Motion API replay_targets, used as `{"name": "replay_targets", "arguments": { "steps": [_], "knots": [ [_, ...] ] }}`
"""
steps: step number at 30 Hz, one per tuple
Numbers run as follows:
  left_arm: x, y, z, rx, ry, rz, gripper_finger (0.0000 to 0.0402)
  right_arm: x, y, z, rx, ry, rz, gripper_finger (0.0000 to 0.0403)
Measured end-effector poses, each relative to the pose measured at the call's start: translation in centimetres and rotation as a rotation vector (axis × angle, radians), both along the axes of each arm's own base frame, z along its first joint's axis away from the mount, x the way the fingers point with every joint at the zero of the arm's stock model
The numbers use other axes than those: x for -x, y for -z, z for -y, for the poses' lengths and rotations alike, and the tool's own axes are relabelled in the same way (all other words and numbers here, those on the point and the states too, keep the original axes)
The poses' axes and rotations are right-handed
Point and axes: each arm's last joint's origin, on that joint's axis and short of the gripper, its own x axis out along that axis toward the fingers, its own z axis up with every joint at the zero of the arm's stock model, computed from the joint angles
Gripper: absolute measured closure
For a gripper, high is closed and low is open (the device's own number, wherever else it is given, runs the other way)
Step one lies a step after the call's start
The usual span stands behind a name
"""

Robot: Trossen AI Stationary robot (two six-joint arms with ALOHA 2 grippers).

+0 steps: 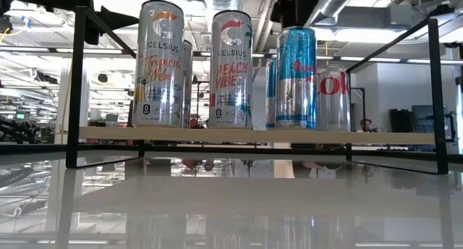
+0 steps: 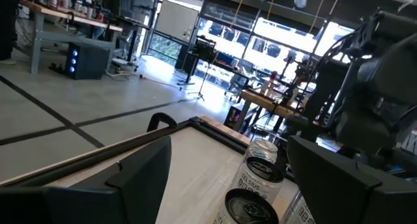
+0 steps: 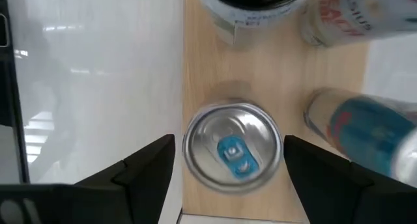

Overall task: Place canned beverage on shelf
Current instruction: Put the blue soda can on the shelf aligned with the other blue soda can, then put the red-silver soda can on the shelf aligned with the other red-silver soda can

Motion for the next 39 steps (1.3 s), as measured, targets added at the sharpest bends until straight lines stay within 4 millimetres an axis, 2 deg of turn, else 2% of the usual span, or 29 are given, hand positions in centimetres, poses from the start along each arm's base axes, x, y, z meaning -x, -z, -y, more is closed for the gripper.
{"name": "replay_targets", "arguments": {
  "steps": [9, 13, 19, 24, 29, 32, 36, 39],
  "knots": [
    [-0.1, 0.0, 0.1, -0.011, 0.05, 0.001, 0.0112, 0.5, -3.5, -0.1, 0.071, 0.013, 0.077, 0.0091],
    [-0.2, -0.3, 0.6, -0.036, 0.225, 0.021, 0.0112, 1.1, -4.3, -1.4, 0.067, -0.013, 0.077, 0.0091],
    [-0.7, -3.4, 2.4, -0.085, 0.578, 0.046, 0.0114, 3.3, -5.9, -3.7, 0.158, -0.023, 0.124, 0.0092],
    [-2.6, -4.6, 5.9, -0.108, 0.784, -0.15, 0.0117, 5.2, -7.2, -5.8, 0.213, -0.013, 0.195, 0.0093],
    [-3.6, -5.2, 11.4, -0.154, 1.029, -0.393, 0.0118, 7.2, -8.2, -7.6, 0.256, -0.01, 0.261, 0.0093],
    [-3.3, -6.4, 14.5, -0.209, 1.058, -0.509, 0.0118, 7.8, -8.4, -8.6, 0.269, -0.025, 0.282, 0.0093],
    [-2.3, -8.0, 17.6, -0.229, 1.036, -0.663, 0.0118, 8.1, -8.4, -9.3, 0.274, -0.028, 0.296, 0.0093],
    [-1.6, -7.6, 19.5, -0.172, 1.046, -0.807, 0.0118, 8.1, -8.3, -9.6, 0.277, -0.023, 0.297, 0.0093]
  ]
}}
